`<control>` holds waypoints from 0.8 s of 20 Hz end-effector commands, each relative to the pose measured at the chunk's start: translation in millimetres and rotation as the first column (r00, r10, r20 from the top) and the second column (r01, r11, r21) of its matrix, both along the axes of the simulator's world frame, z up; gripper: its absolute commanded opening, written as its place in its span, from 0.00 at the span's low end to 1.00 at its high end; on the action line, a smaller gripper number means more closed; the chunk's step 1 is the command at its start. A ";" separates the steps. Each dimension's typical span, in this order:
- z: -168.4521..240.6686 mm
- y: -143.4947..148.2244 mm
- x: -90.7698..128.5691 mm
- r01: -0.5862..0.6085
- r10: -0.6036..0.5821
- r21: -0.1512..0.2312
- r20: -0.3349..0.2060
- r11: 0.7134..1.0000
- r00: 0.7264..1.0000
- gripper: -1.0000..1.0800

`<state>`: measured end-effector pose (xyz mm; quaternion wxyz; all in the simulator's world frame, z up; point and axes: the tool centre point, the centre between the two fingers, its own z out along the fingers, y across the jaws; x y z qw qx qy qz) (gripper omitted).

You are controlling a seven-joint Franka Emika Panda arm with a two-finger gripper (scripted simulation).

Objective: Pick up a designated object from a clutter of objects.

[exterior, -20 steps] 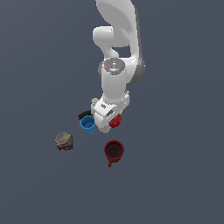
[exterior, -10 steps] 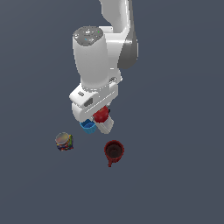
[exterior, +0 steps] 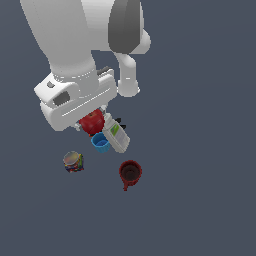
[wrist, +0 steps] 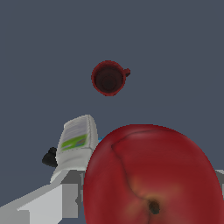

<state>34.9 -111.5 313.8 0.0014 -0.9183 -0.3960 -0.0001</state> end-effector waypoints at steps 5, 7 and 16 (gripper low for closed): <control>44.1 -28.9 17.3 0.000 0.000 -0.002 0.001 1.000 1.000 0.00; 54.1 -35.8 21.6 0.000 0.000 -0.002 0.001 1.000 1.000 0.00; 81.4 -54.4 34.1 0.000 0.000 -0.002 0.001 1.000 1.000 0.00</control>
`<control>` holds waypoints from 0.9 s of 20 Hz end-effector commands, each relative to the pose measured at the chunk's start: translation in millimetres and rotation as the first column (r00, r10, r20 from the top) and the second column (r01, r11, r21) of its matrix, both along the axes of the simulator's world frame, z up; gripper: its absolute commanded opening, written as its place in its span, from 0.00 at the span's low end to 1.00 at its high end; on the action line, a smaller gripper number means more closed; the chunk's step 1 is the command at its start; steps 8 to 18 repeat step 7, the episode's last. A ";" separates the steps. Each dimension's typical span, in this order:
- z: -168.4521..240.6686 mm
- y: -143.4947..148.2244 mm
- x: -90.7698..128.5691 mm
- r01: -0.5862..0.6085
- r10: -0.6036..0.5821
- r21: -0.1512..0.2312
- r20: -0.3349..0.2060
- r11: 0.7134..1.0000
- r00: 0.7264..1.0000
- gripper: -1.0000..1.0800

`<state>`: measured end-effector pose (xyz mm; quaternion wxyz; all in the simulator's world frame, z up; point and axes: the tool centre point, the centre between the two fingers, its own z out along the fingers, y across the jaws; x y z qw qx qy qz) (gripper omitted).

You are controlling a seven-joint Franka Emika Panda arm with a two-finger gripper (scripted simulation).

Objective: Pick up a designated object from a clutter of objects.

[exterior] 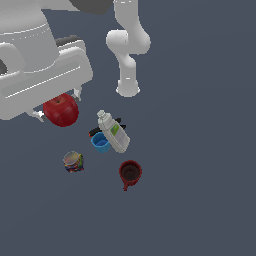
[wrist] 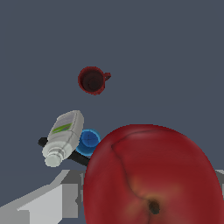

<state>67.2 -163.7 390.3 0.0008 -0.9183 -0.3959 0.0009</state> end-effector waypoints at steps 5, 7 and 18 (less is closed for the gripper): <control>10.2 -5.8 4.5 -0.001 0.001 -0.001 0.002 1.000 1.000 0.00; 10.7 -6.1 4.7 -0.001 0.001 -0.001 0.002 1.000 1.000 0.00; 10.7 -6.1 4.7 -0.001 0.001 -0.001 0.002 1.000 1.000 0.00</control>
